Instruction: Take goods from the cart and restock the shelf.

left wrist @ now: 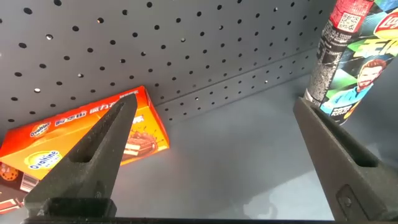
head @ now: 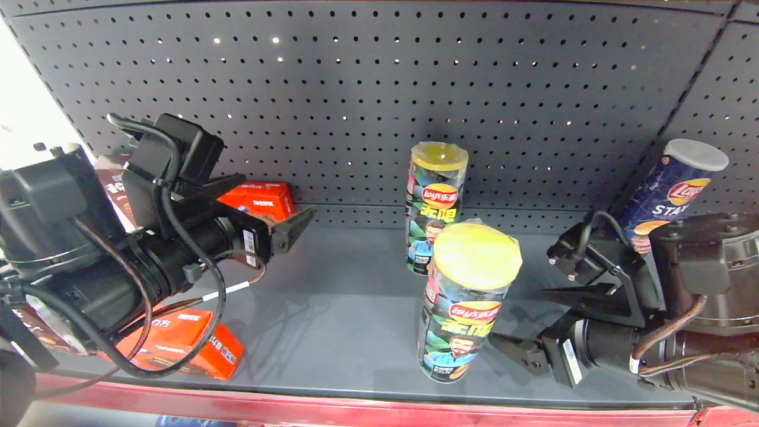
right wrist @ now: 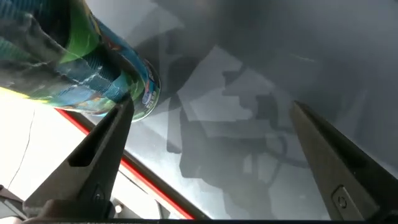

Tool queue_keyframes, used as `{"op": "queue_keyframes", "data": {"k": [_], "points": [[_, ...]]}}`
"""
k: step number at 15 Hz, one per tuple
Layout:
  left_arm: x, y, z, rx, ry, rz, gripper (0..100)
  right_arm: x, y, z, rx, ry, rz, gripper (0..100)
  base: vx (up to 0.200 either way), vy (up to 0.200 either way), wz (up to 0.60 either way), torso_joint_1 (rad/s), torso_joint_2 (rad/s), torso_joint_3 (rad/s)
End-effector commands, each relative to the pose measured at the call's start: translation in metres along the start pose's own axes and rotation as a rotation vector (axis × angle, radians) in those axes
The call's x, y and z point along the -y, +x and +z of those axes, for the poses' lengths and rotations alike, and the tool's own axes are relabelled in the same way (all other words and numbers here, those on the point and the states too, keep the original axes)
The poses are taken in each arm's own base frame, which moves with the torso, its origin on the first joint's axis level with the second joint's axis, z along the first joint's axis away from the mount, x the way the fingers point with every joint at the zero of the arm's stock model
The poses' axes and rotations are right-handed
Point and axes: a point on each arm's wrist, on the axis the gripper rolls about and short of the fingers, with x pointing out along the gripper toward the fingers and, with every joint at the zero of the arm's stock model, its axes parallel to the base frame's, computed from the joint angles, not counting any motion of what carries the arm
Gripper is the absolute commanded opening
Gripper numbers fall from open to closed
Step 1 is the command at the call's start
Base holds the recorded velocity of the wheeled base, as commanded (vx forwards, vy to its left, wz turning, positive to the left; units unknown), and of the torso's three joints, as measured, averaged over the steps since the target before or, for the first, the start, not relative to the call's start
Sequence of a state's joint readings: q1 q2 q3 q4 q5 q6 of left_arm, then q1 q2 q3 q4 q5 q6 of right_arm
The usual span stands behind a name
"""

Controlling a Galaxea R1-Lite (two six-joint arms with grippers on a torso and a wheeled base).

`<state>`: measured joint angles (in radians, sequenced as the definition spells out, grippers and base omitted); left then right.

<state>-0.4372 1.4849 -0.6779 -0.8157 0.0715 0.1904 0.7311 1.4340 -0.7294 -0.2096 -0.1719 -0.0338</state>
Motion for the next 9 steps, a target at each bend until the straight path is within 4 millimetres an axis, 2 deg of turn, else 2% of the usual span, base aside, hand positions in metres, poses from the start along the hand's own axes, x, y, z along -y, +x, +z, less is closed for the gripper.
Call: {"op": "queue_keyframes", "data": {"k": [1,9], "points": [[0.000,0.000,-0.001,-0.003,0.000,0.000,100,-0.002,0.002,0.004,0.008,-0.003,0.006,100,0.000,0.000,0.00,0.000,0.00,0.000],[0.000,0.000,-0.002,-0.007,0.000,-0.001,100,-0.010,0.013,0.012,0.009,-0.016,0.029,100,0.000,0.000,0.00,0.000,0.00,0.000]]}}
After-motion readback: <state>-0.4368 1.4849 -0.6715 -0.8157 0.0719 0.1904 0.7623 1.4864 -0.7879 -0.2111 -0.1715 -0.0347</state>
